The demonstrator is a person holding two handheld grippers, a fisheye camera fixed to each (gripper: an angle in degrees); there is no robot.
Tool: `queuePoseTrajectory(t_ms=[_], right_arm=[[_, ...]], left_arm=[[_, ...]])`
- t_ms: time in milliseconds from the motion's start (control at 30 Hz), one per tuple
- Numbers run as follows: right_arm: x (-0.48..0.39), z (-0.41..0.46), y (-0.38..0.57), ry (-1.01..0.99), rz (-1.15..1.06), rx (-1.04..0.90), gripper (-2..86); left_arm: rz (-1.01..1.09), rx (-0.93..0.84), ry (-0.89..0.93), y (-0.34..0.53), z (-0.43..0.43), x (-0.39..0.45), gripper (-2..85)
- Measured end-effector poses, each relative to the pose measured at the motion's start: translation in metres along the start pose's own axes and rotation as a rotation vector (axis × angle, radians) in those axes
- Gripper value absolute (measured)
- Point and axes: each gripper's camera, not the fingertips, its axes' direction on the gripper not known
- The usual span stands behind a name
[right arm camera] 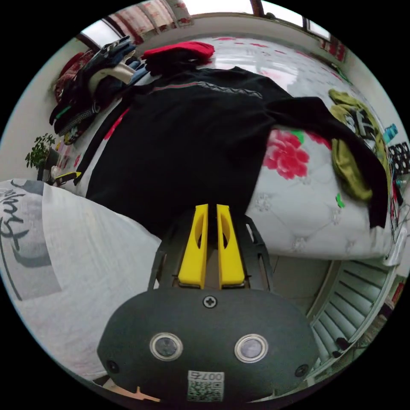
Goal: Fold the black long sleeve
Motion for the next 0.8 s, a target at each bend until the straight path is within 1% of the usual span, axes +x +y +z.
queuePoseTrajectory(t_ms=[67, 100, 133, 167, 200, 233, 300, 333, 367, 400, 433, 500, 567, 600, 667, 733, 800], right_arm=[[-0.021, 0.008, -0.01, -0.003, -0.046, -0.002, 0.8], [-0.035, 0.014, -0.014, 0.002, -0.073, -0.007, 0.8], [-0.047, 0.019, -0.016, 0.002, -0.097, -0.01, 0.8], [-0.052, 0.02, -0.017, 0.001, -0.108, -0.008, 0.7], [-0.06, 0.022, -0.016, 0.003, -0.122, -0.002, 0.7], [-0.066, 0.023, -0.015, 0.007, -0.13, 0.002, 0.6], [-0.069, 0.022, -0.012, 0.01, -0.134, 0.008, 0.5], [-0.069, 0.02, -0.01, 0.013, -0.131, 0.01, 0.4], [-0.067, 0.019, -0.009, 0.014, -0.126, 0.01, 0.4], [-0.064, 0.016, -0.008, 0.013, -0.112, 0.01, 0.3], [-0.06, 0.013, -0.006, 0.01, -0.095, 0.015, 0.3], [-0.055, 0.007, -0.005, 0.0, -0.066, 0.032, 0.2], [-0.05, 0.003, -0.004, -0.014, -0.042, 0.053, 0.1], [-0.049, 0.001, -0.002, -0.022, -0.028, 0.065, 0.1], [-0.048, 0.003, 0.0, -0.037, -0.007, 0.074, 0.1], [-0.048, 0.007, 0.003, -0.074, 0.028, 0.082, 0.2], [-0.048, 0.01, 0.006, -0.107, 0.052, 0.09, 0.3]], left_arm=[[0.034, 0.041, -0.011, -0.006, 0.002, -0.008, 10.1], [0.016, 0.03, 0.018, -0.011, 0.004, -0.018, 5.7], [0.001, 0.022, 0.02, -0.014, 0.005, -0.024, 3.6], [-0.002, -0.004, 0.091, -0.02, 0.007, -0.036, 3.1], [-0.003, -0.004, 0.262, -0.026, 0.006, -0.052, 2.6], [-0.01, 0.026, 0.368, -0.028, 0.002, -0.061, 2.4], [-0.07, 0.3, 0.693, -0.029, -0.034, -0.1, 1.8], [-0.082, 0.375, 0.758, -0.029, -0.046, -0.111, 1.7], [-0.111, 0.527, 0.837, -0.027, -0.07, -0.134, 1.5], [-0.145, 0.678, 0.869, -0.021, -0.095, -0.159, 1.2], [-0.163, 0.749, 0.889, -0.018, -0.106, -0.174, 1.1], [-0.255, 0.979, 0.966, -0.004, -0.137, -0.233, 0.8], [-0.317, 1.06, 0.961, 0.002, -0.15, -0.269, 0.7], [-0.365, 1.067, 0.943, 0.003, -0.155, -0.286, 0.6], [-0.38, 1.081, 0.925, 0.0, -0.157, -0.297, 0.6], [-0.394, 1.08, 0.951, -0.012, -0.151, -0.297, 0.7], [-0.353, 1.039, 1.025, -0.043, -0.142, -0.279, 0.8]])
